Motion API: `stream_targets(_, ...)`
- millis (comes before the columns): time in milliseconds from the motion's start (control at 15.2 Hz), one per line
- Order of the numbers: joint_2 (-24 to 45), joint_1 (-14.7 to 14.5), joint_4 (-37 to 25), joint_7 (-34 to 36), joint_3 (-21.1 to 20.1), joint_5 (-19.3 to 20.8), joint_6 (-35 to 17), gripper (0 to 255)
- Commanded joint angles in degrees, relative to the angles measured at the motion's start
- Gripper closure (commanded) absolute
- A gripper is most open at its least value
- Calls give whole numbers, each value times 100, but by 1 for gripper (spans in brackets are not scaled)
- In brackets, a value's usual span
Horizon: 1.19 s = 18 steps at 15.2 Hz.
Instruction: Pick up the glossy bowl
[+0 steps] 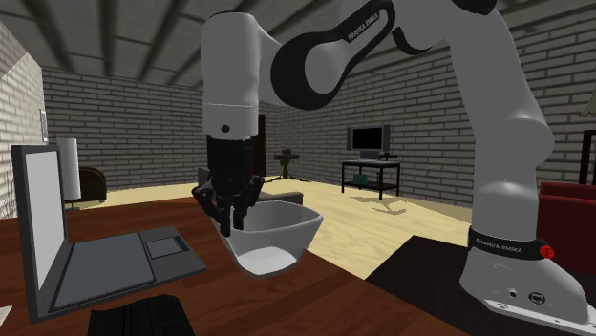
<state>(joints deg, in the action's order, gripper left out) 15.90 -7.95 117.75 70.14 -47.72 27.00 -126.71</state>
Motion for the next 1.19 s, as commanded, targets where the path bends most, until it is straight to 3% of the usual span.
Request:
stream_targets(0, 13, -9, -1, 14, 4, 10, 1, 255)
stream_targets(1122, -718, 266, -484, -663, -292, -833, 852, 255)
